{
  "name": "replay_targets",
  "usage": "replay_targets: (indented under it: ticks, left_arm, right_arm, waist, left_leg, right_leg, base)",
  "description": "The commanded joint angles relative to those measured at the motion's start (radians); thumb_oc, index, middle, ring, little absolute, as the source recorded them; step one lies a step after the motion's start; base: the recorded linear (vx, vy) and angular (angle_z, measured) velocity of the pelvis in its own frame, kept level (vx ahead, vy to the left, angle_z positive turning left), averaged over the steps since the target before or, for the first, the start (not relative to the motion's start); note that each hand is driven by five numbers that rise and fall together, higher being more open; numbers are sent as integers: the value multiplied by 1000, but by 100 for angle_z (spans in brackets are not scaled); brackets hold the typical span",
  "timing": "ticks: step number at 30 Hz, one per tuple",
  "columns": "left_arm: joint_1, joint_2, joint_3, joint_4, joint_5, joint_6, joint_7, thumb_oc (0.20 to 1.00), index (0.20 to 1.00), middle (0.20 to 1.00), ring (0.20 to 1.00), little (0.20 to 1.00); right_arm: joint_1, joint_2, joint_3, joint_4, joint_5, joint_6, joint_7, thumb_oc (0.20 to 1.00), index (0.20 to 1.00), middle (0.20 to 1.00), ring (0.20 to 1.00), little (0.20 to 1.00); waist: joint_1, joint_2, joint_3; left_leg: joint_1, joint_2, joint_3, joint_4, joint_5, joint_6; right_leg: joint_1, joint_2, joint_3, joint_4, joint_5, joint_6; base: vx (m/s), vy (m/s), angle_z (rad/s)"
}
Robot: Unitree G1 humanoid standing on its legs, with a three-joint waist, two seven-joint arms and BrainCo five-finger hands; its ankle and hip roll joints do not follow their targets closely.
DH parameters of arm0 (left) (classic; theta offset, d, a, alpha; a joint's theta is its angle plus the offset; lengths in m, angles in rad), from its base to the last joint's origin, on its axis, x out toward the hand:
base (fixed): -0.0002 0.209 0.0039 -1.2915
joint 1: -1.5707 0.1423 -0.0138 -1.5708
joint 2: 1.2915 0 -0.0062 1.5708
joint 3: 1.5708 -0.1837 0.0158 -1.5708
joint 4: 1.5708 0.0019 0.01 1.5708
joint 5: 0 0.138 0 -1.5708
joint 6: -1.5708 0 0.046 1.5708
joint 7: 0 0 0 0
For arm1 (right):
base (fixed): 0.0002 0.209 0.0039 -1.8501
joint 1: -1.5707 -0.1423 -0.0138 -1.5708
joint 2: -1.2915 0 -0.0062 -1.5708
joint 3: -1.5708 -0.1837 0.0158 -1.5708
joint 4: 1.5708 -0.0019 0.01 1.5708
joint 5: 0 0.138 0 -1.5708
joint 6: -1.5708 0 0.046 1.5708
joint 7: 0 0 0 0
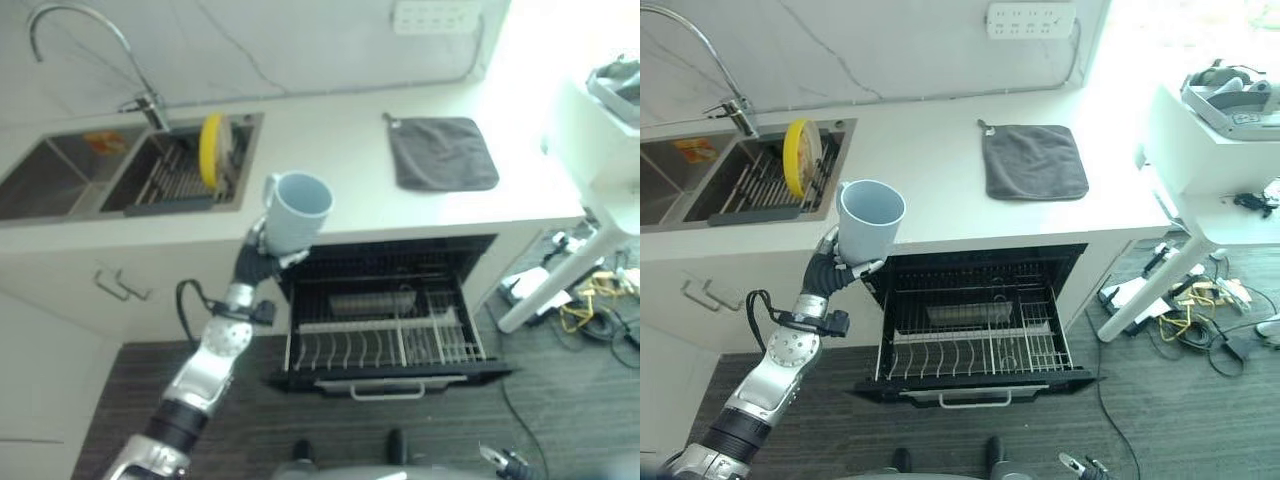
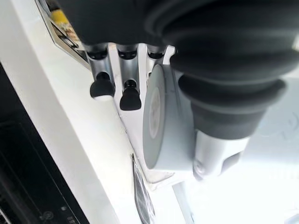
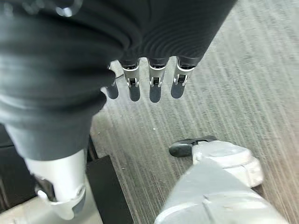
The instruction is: Place the dishes in the dishwasher.
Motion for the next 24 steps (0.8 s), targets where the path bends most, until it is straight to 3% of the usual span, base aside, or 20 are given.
replay_targets:
  ticks: [1, 4, 8, 12, 16, 20, 24]
  left_arm:
    - [-75, 24, 44, -40, -15, -73, 25, 200, 200, 200, 200, 200]
    - [-78, 19, 37, -25, -29, -76, 22, 200, 200, 200, 200, 200]
    - [-74, 13, 42, 5, -99, -94, 13, 200, 200, 200, 200, 200]
    - [-54, -10, 73, 45, -164, -112, 1, 200, 200, 200, 200, 200]
    - [-45, -39, 90, 79, -225, -125, 4, 200, 200, 200, 200, 200]
    - [-25, -66, 119, 104, -212, -154, 84, 200, 200, 200, 200, 200]
    - [-33, -87, 143, 119, -112, -170, 287, 200, 200, 200, 200, 200]
  right_arm:
    - [-7, 24, 11, 6, 78, -43, -22, 1000, 1000, 1000, 1000, 1000]
    - [7, 15, -31, -8, 127, -71, -33, 1000, 1000, 1000, 1000, 1000]
    - [41, -11, -103, -93, 169, -175, -33, 1000, 1000, 1000, 1000, 1000]
    - [143, -41, -171, -487, 152, -254, -131, 1000, 1000, 1000, 1000, 1000]
    - [193, -57, -244, -717, 91, -272, -177, 1000, 1000, 1000, 1000, 1000]
    - [217, -71, -311, -949, 51, -289, -196, 1000, 1000, 1000, 1000, 1000]
    - [216, -108, -345, -1202, 26, -291, -146, 1000, 1000, 1000, 1000, 1000]
  waist:
    - [8, -38, -44]
    - [-5, -41, -54]
    - [-33, -50, -64]
    - [-93, -68, -73]
    - [-139, -78, -88]
    - [-182, -79, -97]
    - [-222, -69, -103]
  left_leg:
    - [-27, 17, -2, 0, -27, 13]
    - [-10, 17, 15, 0, -34, 14]
    - [19, 14, 44, 0, -46, 23]
    - [53, 9, 90, 0, -63, 34]
    - [77, 2, 130, 0, -78, 45]
    - [104, -14, 160, 0, -98, 59]
    - [127, -31, 194, 5, -119, 74]
  right_leg:
    - [33, -96, -34, 2, 8, 78]
    - [39, -100, -38, 2, 10, 82]
    - [47, -106, -19, 2, 21, 89]
    - [47, -115, 14, 2, 35, 98]
    - [37, -119, 49, 2, 44, 107]
    - [22, -118, 104, 2, 53, 114]
    - [10, -118, 156, 2, 60, 119]
  base:
    - [-60, -25, 0]
    - [-68, -23, -3]
    - [-27, -27, -24]
    - [-45, -35, -26]
    - [-29, -17, -38]
    - [-10, 1, -65]
    - [0, 38, -57]
